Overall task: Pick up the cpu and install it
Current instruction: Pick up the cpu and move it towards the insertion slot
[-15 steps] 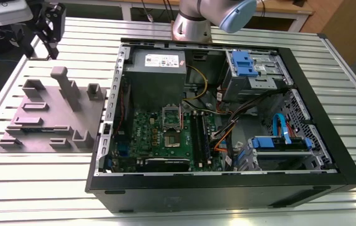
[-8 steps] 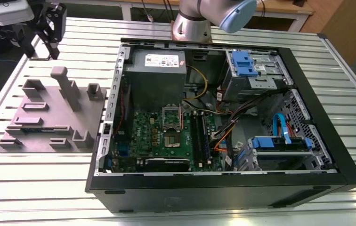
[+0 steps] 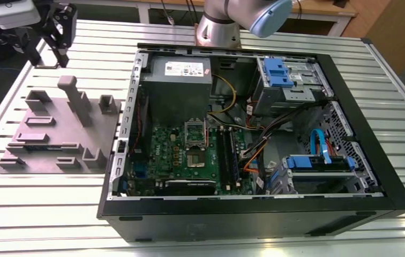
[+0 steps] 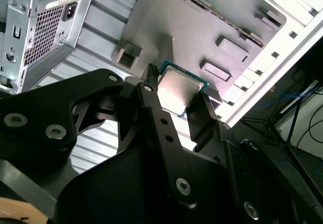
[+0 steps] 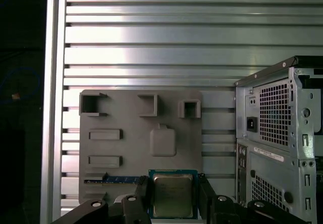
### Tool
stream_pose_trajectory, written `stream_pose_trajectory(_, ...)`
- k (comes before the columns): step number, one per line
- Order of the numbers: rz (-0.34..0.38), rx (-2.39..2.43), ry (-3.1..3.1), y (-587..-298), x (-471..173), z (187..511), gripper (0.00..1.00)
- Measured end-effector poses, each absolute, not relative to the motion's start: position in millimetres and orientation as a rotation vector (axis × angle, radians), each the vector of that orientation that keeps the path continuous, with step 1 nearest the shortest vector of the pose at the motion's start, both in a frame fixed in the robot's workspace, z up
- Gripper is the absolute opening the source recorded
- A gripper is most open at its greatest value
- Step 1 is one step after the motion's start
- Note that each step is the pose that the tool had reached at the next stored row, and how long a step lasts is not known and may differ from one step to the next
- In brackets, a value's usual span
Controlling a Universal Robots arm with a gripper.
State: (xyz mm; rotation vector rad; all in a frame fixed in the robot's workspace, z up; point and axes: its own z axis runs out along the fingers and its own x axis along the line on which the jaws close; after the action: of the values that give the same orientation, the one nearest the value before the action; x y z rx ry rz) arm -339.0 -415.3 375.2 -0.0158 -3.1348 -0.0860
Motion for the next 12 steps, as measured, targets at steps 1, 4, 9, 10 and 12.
stream_pose_trajectory(1, -0.086, -0.016, -3.135, -415.3, -338.8, 375.2, 0.47)
stream_pose_trajectory(4, -0.086, -0.016, -3.135, -415.3, -338.2, 375.2, 0.47)
stream_pose_trajectory(9, -0.086, -0.016, -3.135, -415.3, -337.4, 375.1, 0.47)
stream_pose_trajectory(10, -0.086, -0.016, -3.135, -415.3, -337.1, 375.2, 0.47)
stream_pose_trajectory(12, -0.086, -0.016, -3.135, -415.3, -336.7, 375.2, 0.47)
